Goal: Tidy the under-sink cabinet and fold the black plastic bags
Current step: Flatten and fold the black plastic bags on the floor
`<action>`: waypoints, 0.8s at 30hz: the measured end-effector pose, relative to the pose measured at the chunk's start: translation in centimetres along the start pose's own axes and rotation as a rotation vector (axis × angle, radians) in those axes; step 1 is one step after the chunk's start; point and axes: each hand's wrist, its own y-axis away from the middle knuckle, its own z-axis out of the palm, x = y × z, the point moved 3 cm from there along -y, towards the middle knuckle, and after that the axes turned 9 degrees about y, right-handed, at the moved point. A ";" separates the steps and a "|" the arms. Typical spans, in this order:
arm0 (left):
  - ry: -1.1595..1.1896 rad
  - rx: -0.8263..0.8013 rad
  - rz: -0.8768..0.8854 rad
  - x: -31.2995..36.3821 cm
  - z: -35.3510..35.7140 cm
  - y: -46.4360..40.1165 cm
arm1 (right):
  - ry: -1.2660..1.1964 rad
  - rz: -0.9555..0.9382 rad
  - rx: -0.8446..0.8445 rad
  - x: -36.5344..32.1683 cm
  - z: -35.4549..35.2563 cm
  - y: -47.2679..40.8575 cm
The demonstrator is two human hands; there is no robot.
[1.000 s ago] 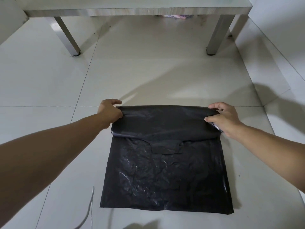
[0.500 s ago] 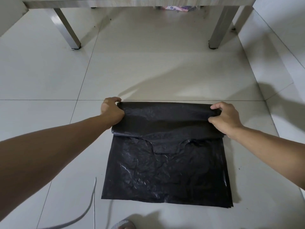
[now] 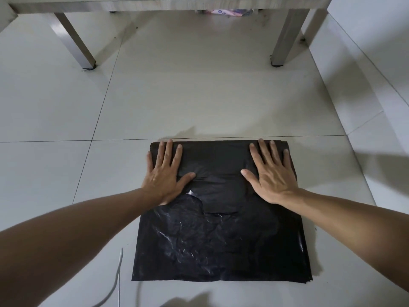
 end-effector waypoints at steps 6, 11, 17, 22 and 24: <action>0.000 0.044 -0.024 -0.1 1.0 0.7 | -0.003 -0.003 0.020 0.2 0.2 0.0; -0.017 0.078 -0.029 -0.1 1.0 0.2 | -0.008 0.003 0.021 0.2 0.2 -0.5; -0.033 0.085 -0.031 -0.4 0.4 -1.3 | -0.025 0.001 0.029 0.3 -0.1 -2.0; -0.047 0.041 -0.052 -0.2 0.3 -1.0 | -0.007 -0.018 -0.001 0.5 -0.2 -1.7; -0.039 0.015 -0.056 -0.1 0.1 -0.8 | 0.016 -0.042 0.004 0.4 -0.9 -1.4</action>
